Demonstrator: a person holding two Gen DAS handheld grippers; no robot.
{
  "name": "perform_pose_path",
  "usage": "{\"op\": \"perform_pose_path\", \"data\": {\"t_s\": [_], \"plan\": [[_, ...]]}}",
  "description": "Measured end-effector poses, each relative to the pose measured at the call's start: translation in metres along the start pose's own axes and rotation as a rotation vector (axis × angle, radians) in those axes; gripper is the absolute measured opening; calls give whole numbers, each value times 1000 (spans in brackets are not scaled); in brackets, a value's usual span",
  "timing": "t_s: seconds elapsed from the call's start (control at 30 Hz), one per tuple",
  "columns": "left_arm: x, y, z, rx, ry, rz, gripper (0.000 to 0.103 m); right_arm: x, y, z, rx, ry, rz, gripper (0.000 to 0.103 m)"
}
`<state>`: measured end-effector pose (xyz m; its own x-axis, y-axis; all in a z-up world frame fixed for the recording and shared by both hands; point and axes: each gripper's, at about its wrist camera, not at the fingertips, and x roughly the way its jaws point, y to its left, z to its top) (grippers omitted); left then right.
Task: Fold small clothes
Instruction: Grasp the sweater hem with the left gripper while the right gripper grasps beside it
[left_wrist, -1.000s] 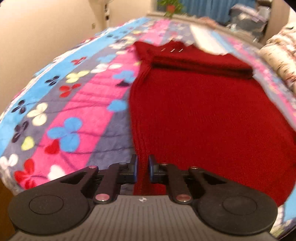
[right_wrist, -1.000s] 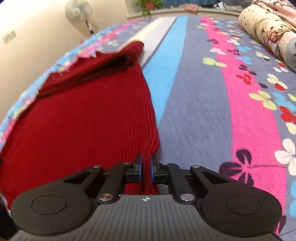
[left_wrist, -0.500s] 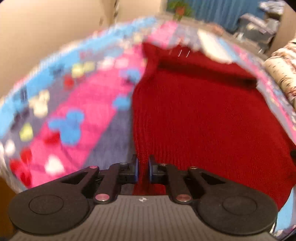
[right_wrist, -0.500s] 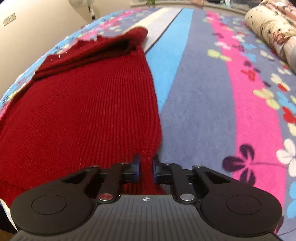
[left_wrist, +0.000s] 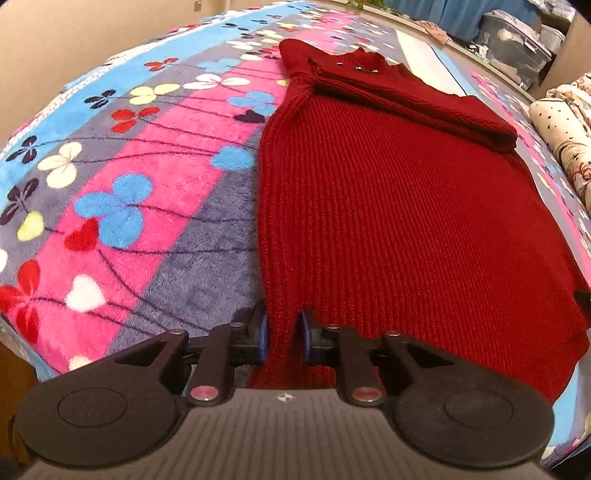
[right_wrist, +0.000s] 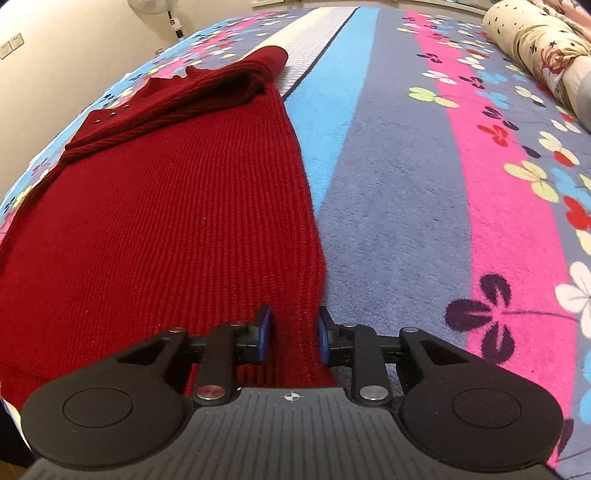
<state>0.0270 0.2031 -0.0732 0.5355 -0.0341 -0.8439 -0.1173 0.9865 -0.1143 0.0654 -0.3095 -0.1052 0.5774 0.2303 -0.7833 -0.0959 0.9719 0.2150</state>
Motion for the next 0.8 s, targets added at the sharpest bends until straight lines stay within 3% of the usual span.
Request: {"op": "perform_pose_path", "data": {"t_s": [0.03,0.13,0.17,0.33,0.43,0.53,0.63,0.7,0.73,0.8], "plan": [[-2,-1,0,0,-1,0,18,0,0,0,-2,-1,-1,28],[-2,-1,-1,-3,-12,9,17,-3,2,0,-10,-12,-4,13],[-5,-2,0,-2,-24,13,13,-4,1,0,-11,-20,-5,13],[-13,-1,2,-13,-62,0,12,-14,-5,5,32,-71,26,12],[-9,-1,2,-12,-35,-13,13,-11,-6,5,41,-55,39,16],[1,-4,-1,24,16,12,21,-2,-1,3,10,-6,18,21],[1,-4,-2,29,17,12,21,1,1,2,-8,4,7,22],[-1,-4,-3,32,-1,10,12,1,-1,2,0,5,13,18],[-3,-6,-3,41,-19,13,12,0,-1,2,-1,-1,12,13],[-11,-9,-3,57,-68,16,11,-4,-2,4,2,-25,17,12]]}}
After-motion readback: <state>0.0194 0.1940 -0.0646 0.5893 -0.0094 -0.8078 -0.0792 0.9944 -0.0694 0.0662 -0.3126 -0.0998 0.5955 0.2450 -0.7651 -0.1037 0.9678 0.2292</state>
